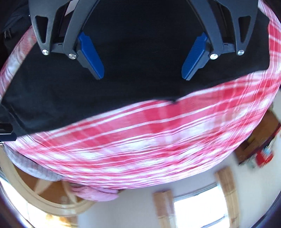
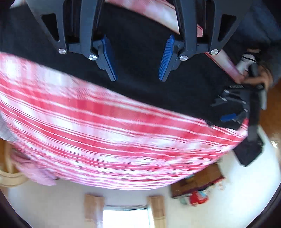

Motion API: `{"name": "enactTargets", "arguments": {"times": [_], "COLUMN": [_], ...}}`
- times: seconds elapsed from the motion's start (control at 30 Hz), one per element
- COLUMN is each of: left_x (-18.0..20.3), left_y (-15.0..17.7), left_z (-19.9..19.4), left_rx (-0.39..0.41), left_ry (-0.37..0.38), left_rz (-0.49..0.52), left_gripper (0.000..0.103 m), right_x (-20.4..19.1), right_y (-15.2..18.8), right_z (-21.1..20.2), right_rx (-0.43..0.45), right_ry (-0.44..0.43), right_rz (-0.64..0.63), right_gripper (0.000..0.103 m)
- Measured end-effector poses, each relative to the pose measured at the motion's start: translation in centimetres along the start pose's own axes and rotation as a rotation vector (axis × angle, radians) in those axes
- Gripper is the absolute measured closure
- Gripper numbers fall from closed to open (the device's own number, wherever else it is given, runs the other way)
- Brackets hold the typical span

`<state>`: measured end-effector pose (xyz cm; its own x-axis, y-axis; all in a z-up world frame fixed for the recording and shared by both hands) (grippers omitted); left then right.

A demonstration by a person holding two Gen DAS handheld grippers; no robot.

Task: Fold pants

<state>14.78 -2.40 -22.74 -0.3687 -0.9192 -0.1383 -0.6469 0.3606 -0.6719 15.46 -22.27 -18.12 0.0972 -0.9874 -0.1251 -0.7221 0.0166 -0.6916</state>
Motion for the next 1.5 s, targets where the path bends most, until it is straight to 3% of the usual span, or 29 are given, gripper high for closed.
{"name": "enactTargets", "arguments": {"times": [0.13, 0.2, 0.27, 0.4, 0.57, 0.9, 1.0, 1.03, 1.13, 1.23, 1.4, 1.5], "left_x": [-2.6, -2.5, -1.9, -1.8, -2.0, -1.9, -1.8, -1.8, -1.8, -1.8, -1.8, -1.8], "left_y": [1.4, 2.4, 3.2, 4.6, 5.8, 5.6, 5.6, 5.7, 5.8, 5.9, 6.2, 6.2], "left_z": [1.0, 1.4, 0.8, 0.1, -0.5, -0.3, -0.3, -0.4, -0.5, -0.6, -0.9, -0.9], "left_rx": [-0.046, -0.059, -0.044, -0.046, 0.012, 0.026, 0.032, 0.034, 0.038, 0.042, 0.042, 0.043], "left_ry": [0.016, 0.027, 0.037, 0.073, 0.085, 0.098, 0.094, 0.095, 0.097, 0.096, 0.096, 0.094], "left_rz": [-0.112, -0.091, -0.005, 0.000, -0.016, -0.003, 0.004, 0.004, 0.005, 0.005, 0.005, 0.006], "left_gripper": [0.010, 0.008, 0.005, 0.003, 0.001, 0.000, 0.000, 0.000, 0.000, 0.000, 0.000, 0.000], "right_x": [-4.8, -6.9, -8.9, -11.8, -14.2, -17.3, -18.5, -18.7, -18.4, -17.8, -18.6, -18.2], "right_y": [-4.3, -5.8, -6.7, -7.5, -7.7, -8.5, -7.7, -7.4, -7.8, -8.6, -9.2, -9.9], "right_z": [4.0, 6.2, 8.5, 12.3, 15.6, 19.0, 20.0, 20.3, 20.0, 18.9, 17.0, 17.5], "right_rx": [-0.054, -0.076, -0.101, -0.160, -0.243, -0.370, -0.422, -0.427, -0.381, -0.323, -0.239, -0.192], "right_ry": [-0.113, -0.126, -0.158, -0.248, -0.342, -0.473, -0.476, -0.451, -0.466, -0.504, -0.484, -0.391], "right_rz": [-0.069, -0.108, -0.116, -0.049, 0.048, 0.204, 0.198, 0.190, 0.225, 0.247, 0.181, 0.165], "right_gripper": [0.052, 0.052, 0.052, 0.052, 0.052, 0.053, 0.061, 0.070, 0.093, 0.096, 0.098, 0.103]}}
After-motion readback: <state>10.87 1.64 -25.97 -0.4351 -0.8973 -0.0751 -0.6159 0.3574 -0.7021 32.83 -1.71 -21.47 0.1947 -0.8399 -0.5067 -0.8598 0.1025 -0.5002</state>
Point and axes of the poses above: each gripper's, at about its wrist camera, not at the fingertips, and z roughly the way its jaws point, x to its right, y to its underside, the point moved 6 cm from there along z, roughly the way its jaws point, and after that the axes turned 5 degrees about z, right-handed, at the moved point
